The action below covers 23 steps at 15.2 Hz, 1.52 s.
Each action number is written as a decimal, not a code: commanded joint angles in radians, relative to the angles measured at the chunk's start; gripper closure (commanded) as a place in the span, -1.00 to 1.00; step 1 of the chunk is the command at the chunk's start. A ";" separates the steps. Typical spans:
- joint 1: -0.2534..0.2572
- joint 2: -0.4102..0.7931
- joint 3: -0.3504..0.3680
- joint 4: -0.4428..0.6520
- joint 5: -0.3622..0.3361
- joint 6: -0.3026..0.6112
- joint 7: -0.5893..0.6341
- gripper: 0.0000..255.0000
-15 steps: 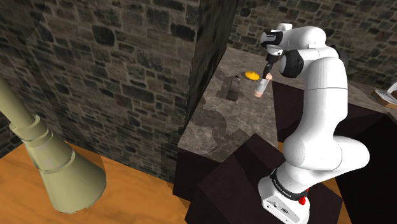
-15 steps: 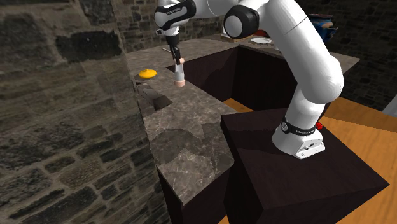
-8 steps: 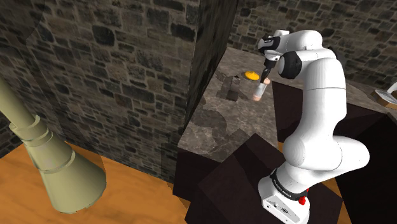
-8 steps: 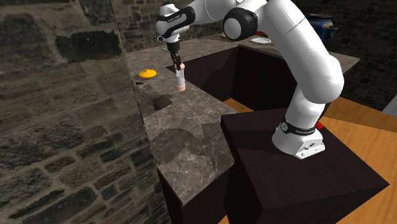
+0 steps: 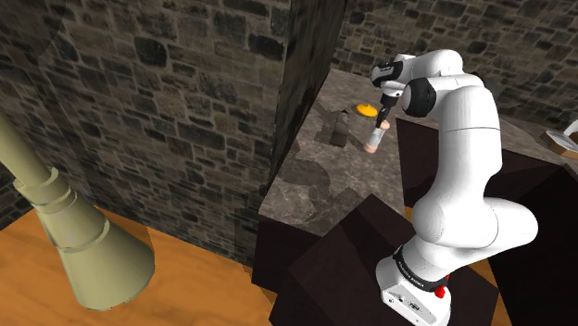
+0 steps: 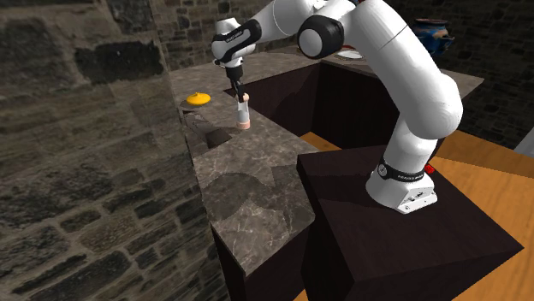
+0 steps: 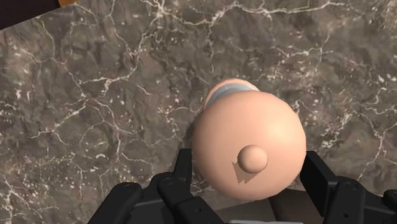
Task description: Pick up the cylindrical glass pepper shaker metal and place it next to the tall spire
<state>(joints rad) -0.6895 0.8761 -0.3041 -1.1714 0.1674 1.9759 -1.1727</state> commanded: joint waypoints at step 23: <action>-0.001 -0.017 -0.003 0.055 -0.006 -0.070 0.006 -1.00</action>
<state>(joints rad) -0.6899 0.8603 -0.3073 -1.1194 0.1621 1.9105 -1.1667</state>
